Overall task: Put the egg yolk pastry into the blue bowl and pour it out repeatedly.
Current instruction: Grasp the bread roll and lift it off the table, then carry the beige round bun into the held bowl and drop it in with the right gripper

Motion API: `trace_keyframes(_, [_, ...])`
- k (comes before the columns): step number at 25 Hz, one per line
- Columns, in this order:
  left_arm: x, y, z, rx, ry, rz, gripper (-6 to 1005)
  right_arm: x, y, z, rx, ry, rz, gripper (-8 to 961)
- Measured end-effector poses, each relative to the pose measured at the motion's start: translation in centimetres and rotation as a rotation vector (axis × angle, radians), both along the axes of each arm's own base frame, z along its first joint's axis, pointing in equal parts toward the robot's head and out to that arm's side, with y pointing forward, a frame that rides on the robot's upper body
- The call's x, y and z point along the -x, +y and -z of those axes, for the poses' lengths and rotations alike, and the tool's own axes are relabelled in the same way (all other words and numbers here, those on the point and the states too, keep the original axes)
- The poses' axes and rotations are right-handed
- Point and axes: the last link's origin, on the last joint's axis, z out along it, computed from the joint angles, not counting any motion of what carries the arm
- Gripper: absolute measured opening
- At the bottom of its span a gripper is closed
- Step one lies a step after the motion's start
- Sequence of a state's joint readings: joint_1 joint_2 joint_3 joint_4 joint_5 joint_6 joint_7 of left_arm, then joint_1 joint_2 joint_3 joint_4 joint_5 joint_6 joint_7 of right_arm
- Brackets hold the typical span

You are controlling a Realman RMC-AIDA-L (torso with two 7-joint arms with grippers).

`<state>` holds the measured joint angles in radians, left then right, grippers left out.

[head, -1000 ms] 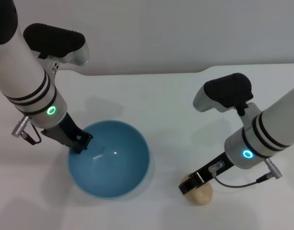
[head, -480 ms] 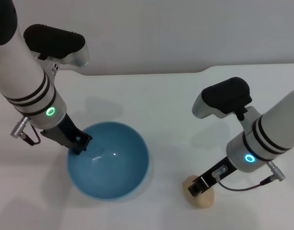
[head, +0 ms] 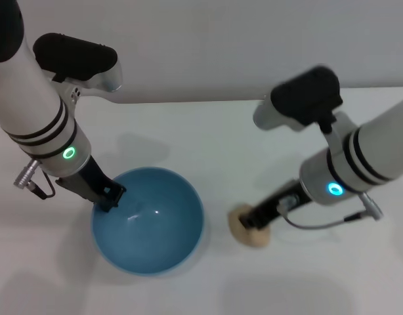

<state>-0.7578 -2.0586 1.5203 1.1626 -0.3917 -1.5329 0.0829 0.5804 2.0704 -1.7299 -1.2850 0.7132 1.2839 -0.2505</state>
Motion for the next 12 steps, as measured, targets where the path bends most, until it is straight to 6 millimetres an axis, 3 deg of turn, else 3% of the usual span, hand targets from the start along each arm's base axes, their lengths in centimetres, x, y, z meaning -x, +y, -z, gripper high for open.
trace_keyframes(1, [0.0, 0.0, 0.0, 0.005, -0.002, 0.003, 6, 1.5, 0.2, -0.5, -0.017, 0.021, -0.052, 179])
trace_keyframes(3, [-0.1, 0.0, 0.1, 0.008, -0.004, 0.005, 5, 2.3, 0.2, -0.7, -0.026, 0.033, -0.084, 170])
trace_keyframes(4, [-0.1, -0.1, 0.1, 0.009, -0.004, 0.005, 5, 4.3, 0.3, -1.2, -0.045, 0.058, -0.153, 165])
trace_keyframes(5, [-0.2, 0.0, 0.1, 0.009, -0.005, 0.007, 5, 4.3, 0.3, -1.2, -0.045, 0.058, -0.153, 156])
trace_keyframes(6, [-0.2, 0.0, 0.1, 0.010, -0.005, 0.008, 5, 6.2, 0.5, -1.6, -0.068, 0.087, -0.216, 148])
trace_keyframes(12, [-0.3, 0.0, 0.3, 0.007, -0.011, 0.015, 5, 9.5, 0.9, -1.3, -0.102, 0.154, -0.318, 79])
